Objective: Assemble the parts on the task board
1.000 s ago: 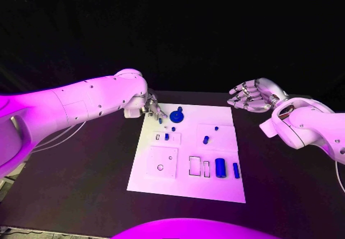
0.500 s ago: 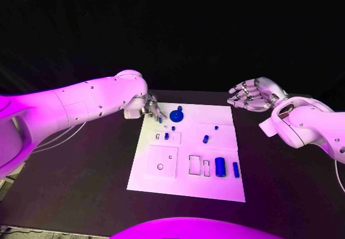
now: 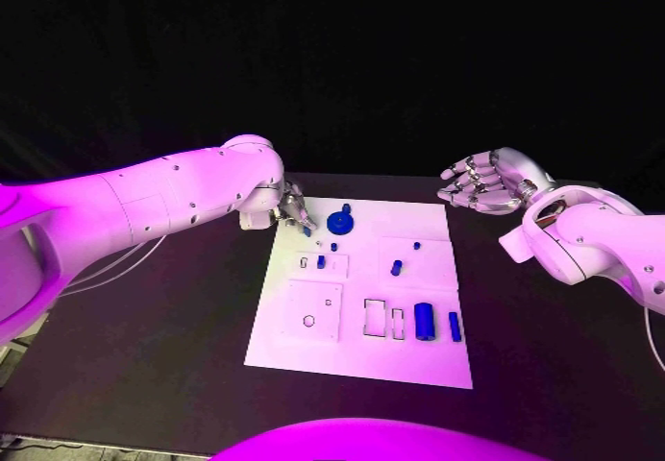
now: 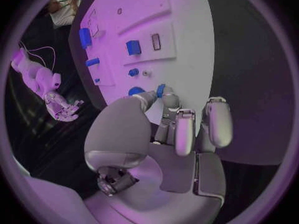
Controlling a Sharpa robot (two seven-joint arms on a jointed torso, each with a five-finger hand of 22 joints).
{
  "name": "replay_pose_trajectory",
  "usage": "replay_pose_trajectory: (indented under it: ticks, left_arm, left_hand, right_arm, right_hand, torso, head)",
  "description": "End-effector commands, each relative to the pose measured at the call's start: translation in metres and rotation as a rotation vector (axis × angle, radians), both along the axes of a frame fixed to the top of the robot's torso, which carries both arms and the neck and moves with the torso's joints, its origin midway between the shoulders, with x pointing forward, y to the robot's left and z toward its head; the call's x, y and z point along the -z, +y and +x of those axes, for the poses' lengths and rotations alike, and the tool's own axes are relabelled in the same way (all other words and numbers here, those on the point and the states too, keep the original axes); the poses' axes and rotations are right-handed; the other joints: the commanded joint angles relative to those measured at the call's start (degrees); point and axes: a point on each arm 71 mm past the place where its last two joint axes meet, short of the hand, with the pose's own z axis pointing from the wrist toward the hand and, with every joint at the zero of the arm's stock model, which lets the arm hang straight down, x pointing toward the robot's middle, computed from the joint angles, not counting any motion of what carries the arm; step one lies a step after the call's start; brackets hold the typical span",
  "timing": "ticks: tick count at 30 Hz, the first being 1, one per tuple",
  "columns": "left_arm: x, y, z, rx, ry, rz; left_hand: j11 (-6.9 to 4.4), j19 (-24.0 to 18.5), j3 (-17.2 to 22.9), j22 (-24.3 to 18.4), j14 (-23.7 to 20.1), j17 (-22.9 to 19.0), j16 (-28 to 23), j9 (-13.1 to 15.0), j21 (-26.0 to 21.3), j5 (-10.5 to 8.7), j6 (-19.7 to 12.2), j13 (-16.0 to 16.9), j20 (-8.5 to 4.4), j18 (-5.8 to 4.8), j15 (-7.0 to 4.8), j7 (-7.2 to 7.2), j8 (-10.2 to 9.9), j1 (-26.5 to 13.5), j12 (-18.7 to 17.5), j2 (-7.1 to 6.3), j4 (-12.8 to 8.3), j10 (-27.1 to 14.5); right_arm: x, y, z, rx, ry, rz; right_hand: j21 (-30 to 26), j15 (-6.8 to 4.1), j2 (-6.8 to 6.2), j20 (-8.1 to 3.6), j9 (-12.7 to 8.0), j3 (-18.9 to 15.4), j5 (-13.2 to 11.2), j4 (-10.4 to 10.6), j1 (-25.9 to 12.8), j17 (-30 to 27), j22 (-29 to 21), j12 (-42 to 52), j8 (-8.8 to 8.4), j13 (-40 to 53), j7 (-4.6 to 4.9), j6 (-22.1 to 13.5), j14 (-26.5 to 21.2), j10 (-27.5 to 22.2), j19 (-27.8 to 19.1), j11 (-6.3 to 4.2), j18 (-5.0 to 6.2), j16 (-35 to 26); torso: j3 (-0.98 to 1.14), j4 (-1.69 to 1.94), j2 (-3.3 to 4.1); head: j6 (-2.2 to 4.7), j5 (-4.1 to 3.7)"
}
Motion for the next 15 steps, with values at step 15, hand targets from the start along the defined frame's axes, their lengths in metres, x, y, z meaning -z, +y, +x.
replay_pose_trajectory:
  ticks: [15]
  left_arm:
    - [0.0002, -0.0001, -0.0048, -0.038, 0.021, -0.109]
  left_hand:
    - [-0.46, 0.21, 14.30, 0.70, 4.98, 12.15, 0.21, 5.91, 0.34, -1.35, -2.27, -0.10, -0.40, 0.36, -0.57, -0.12, 4.86, -0.59, 0.22, -1.73, -6.42, 0.60]
  right_arm:
    - [0.0008, 0.0016, 0.0003, -0.015, 0.007, -0.004]
  right_hand:
    - [-0.27, -0.02, 0.08, 0.13, -0.08, -0.38, 0.41, -0.11, 0.00, -0.15, -0.15, -0.27, -0.37, -0.13, 1.58, 0.22, -0.32, 0.19, -0.40, 0.07, 0.66, -0.29]
  torso:
    - [0.07, 0.01, 0.03]
  head:
    - [-0.40, 0.06]
